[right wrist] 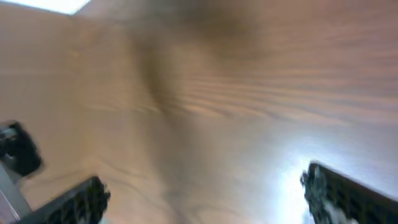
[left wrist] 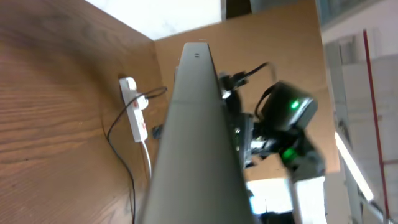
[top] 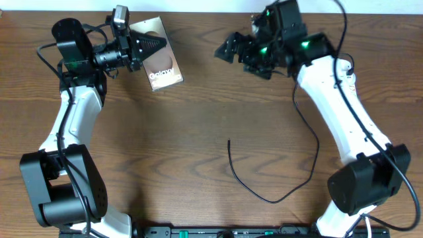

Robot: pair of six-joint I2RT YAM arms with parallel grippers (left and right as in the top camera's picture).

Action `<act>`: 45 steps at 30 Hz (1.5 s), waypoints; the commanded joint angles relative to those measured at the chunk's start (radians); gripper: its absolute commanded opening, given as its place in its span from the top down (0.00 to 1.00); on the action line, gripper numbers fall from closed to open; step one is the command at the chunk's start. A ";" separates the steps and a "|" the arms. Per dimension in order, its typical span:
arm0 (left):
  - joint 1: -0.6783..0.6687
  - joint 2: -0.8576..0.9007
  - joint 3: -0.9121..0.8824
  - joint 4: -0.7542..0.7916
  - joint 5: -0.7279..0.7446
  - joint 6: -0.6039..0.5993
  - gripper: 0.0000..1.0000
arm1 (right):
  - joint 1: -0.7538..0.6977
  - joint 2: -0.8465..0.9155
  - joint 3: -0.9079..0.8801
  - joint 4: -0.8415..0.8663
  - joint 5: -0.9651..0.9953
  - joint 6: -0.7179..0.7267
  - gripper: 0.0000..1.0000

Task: Plug charger to phone and switch on socket
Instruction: 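Move the right gripper down over the black cable's plug end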

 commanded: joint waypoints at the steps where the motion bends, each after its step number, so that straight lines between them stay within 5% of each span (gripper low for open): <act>1: 0.002 -0.013 0.015 0.010 0.065 0.053 0.93 | 0.018 -0.006 0.034 -0.101 0.174 -0.162 0.01; 8: 0.002 -0.013 0.004 0.010 0.066 0.063 0.93 | 0.097 0.078 0.005 -0.286 0.186 -0.263 0.05; 21: 0.002 -0.013 -0.027 0.010 0.076 0.079 0.92 | 0.270 0.295 0.005 -0.378 0.243 -0.272 0.11; 45: 0.072 -0.013 -0.027 0.010 0.076 0.108 0.92 | 0.275 0.298 -0.187 -0.381 0.288 -0.078 0.27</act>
